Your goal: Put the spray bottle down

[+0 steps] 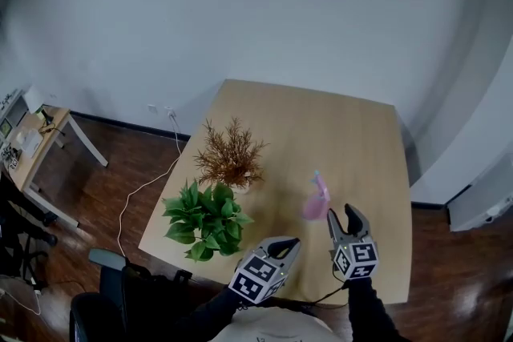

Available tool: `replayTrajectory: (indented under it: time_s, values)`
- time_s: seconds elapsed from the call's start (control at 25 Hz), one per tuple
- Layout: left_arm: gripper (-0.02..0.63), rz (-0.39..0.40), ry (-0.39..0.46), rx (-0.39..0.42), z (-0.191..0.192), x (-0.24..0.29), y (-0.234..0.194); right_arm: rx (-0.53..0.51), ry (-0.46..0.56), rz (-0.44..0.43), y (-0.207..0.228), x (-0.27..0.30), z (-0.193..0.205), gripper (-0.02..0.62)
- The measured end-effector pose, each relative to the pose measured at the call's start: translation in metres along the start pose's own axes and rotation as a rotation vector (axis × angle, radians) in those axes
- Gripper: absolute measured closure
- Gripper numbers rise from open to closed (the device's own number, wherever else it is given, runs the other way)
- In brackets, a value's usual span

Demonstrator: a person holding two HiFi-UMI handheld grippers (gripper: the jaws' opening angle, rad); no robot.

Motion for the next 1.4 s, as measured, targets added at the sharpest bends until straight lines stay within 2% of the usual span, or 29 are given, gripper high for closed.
replayTrajectory:
  time_s: [0.08,0.12,0.16,0.2,0.36,0.68,1.08,1.4]
  values:
    - [0.612,0.009,0.004,-0.001,-0.003,0.003,0.004,0.029,0.058,0.038,0.007,-0.027,-0.02,0.46]
    - [0.612,0.015,0.005,0.002,-0.005,0.004,0.007,0.034,0.086,0.057,0.01,-0.039,-0.031,0.539]
    - [0.612,0.021,0.006,0.007,-0.008,0.006,0.01,0.039,0.109,0.07,0.012,-0.048,-0.04,0.592]
    - [0.612,0.027,0.008,0.015,-0.01,0.008,0.012,0.049,0.125,0.079,0.014,-0.056,-0.049,0.6]
    - [0.612,0.046,0.033,0.05,-0.027,0.012,0.022,0.08,0.139,0.086,0.017,-0.074,-0.078,0.601]
    - [0.612,0.045,0.095,0.088,-0.065,0.008,0.032,0.045,0.155,0.009,0.005,-0.091,-0.13,0.603]
    - [0.612,0.036,0.121,0.093,-0.078,0.001,0.033,0.083,0.096,-0.038,-0.008,-0.091,-0.117,0.603]
    - [0.612,0.031,0.14,0.085,-0.084,-0.003,0.031,0.07,0.04,-0.082,-0.021,-0.086,-0.105,0.603]
Point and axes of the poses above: the fingertips, and each gripper's own axes: x forward along the fingers, y to its right, z out of its underside, the point moved 1 cm from there along -x, backward along the fingers, and after that the axes turned 6 degrees about z, right-handed, at the moved point
